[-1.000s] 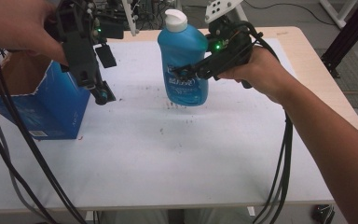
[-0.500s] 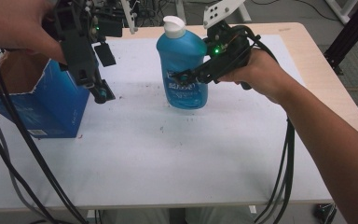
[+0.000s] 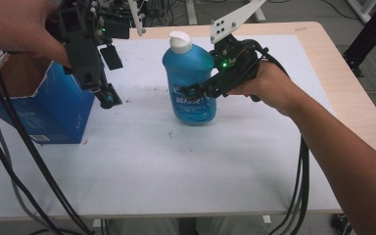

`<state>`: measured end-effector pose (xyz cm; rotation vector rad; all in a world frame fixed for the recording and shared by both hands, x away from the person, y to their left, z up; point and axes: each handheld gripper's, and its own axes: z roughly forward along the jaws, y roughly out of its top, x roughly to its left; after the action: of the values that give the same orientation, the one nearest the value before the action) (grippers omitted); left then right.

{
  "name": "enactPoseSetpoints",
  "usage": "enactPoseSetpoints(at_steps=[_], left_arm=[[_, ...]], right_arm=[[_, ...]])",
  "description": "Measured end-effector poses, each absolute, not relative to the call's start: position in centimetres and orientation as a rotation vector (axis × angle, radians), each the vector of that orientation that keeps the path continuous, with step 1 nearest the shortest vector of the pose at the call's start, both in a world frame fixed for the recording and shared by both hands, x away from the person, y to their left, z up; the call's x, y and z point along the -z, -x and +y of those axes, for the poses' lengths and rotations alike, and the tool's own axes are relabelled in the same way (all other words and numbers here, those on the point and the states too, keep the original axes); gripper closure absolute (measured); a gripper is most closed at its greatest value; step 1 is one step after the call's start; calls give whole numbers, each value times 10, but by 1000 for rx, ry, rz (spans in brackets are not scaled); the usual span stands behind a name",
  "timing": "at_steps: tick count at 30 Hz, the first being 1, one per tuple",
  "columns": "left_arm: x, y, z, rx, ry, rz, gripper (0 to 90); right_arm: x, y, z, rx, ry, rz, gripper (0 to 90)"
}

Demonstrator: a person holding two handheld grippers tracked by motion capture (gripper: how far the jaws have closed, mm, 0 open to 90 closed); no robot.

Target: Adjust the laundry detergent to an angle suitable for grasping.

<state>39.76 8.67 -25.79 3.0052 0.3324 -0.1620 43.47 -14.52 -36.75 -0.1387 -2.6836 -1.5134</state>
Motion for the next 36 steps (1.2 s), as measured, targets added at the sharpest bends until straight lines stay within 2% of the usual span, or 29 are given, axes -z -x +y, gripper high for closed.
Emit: enactPoseSetpoints(at_steps=[15,36], left_arm=[[259,-399,88,169,-3006,347,59],[260,-398,83,171,-3010,328,59]], right_arm=[[387,-430,-137,1500,104,-2659,444],[391,-426,-149,1508,109,-2662,425]])
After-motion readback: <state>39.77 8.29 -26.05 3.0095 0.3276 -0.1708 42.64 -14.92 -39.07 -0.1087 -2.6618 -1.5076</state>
